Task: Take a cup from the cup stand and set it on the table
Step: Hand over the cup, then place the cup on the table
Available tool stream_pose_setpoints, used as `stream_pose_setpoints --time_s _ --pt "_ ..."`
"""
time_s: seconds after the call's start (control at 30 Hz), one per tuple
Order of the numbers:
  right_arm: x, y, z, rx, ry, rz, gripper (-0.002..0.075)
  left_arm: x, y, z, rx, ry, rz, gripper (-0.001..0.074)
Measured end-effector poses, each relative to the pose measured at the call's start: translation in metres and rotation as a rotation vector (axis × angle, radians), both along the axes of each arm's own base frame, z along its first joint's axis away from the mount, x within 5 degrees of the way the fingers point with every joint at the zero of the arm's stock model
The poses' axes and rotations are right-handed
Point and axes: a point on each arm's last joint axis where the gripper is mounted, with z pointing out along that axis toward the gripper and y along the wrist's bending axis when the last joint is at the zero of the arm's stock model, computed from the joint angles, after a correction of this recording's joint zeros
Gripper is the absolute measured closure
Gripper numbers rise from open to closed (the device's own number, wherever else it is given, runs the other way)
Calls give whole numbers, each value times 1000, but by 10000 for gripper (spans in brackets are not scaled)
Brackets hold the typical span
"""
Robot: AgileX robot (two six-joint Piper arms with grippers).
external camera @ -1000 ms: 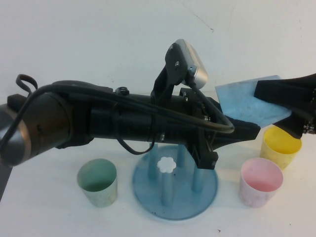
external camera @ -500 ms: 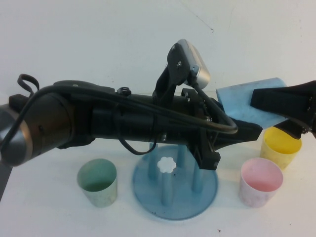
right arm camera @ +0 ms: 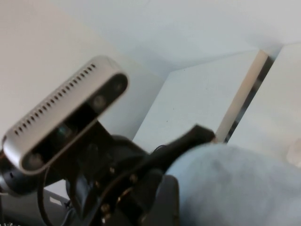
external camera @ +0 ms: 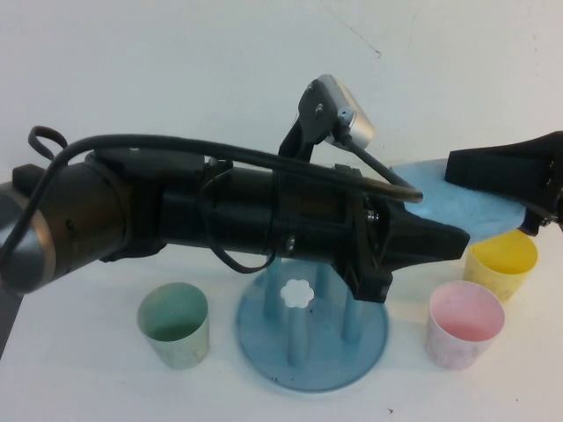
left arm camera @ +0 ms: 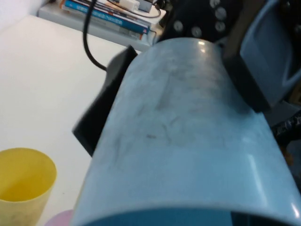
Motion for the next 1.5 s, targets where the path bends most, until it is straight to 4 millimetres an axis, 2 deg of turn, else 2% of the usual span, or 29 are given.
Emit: stream_pose_setpoints --time_s 0.2,0.33,0.43,0.57,0.77,0.9,1.0,1.13,1.33,1.5 --pt "1 0 3 5 -12 1 55 -7 2 -2 24 28 -81 703" --pt "1 0 3 7 -9 3 55 -6 13 -1 18 75 -131 703" --pt "1 0 4 11 -2 2 55 -5 22 -7 94 125 -145 704" --pt "1 0 4 13 1 1 55 -16 36 -11 320 166 -156 705" --pt "1 0 4 15 1 0 55 -54 54 -2 773 148 -104 706" --pt "1 0 3 6 1 5 55 -75 54 6 1079 65 54 709" --pt "0 0 2 -10 -7 13 55 -81 46 3 1213 3 164 714" --pt "-1 1 0 -34 -13 27 55 -81 29 -16 1294 8 153 717" --pt "-3 1 -4 -81 -12 55 55 -58 12 -64 1477 11 144 717" --pt "-5 1 -7 -118 -11 79 55 -49 6 -91 1561 24 131 718"
